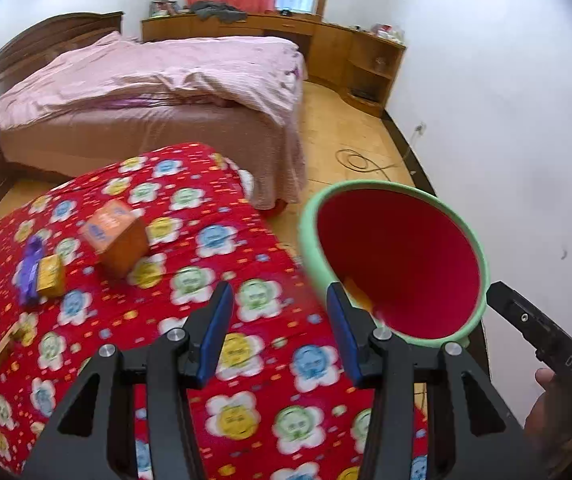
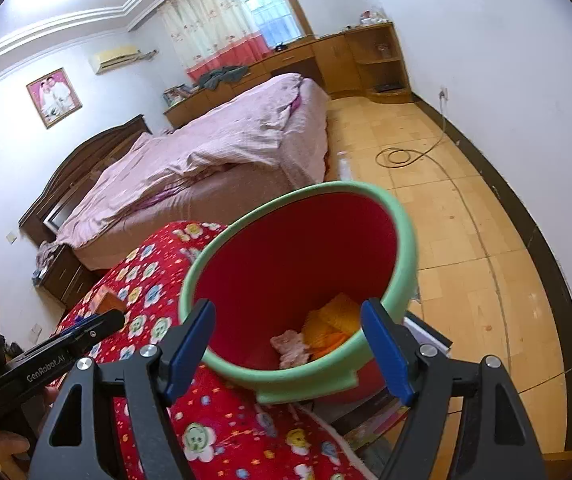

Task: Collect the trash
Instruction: 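Move both open tools back over the bedspread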

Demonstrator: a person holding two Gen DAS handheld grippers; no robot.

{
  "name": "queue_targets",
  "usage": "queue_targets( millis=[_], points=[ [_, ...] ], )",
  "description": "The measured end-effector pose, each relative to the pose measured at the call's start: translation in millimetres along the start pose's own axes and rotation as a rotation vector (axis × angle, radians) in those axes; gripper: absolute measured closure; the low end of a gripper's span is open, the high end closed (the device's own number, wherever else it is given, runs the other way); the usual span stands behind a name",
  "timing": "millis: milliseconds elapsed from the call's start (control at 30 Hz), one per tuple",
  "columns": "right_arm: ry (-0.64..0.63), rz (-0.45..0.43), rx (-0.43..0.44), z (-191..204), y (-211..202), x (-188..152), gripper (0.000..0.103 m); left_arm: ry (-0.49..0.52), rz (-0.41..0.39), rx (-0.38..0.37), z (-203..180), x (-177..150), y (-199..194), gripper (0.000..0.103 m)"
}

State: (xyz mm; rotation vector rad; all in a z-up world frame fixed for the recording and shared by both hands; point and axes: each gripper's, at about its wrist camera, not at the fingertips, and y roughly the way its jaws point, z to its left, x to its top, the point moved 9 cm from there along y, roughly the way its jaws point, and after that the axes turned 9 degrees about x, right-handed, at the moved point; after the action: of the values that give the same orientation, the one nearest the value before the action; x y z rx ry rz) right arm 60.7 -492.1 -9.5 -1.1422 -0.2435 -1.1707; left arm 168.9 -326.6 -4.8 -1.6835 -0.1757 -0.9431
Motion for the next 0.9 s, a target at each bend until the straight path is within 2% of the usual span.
queue_targets(
  millis=[433, 900],
  points=[
    [-0.084, 0.051, 0.063, 65.8, 13.0, -20.1, 0.026, -0.115, -0.033, 0.101, 95.3, -10.5, -27.2, 0.054],
    [-0.142, 0.12, 0.096, 121.4, 33.8, -47.9, 0.025, -0.213, -0.011, 0.212, 198.6, -42.4, -35.4, 0.054]
  ],
)
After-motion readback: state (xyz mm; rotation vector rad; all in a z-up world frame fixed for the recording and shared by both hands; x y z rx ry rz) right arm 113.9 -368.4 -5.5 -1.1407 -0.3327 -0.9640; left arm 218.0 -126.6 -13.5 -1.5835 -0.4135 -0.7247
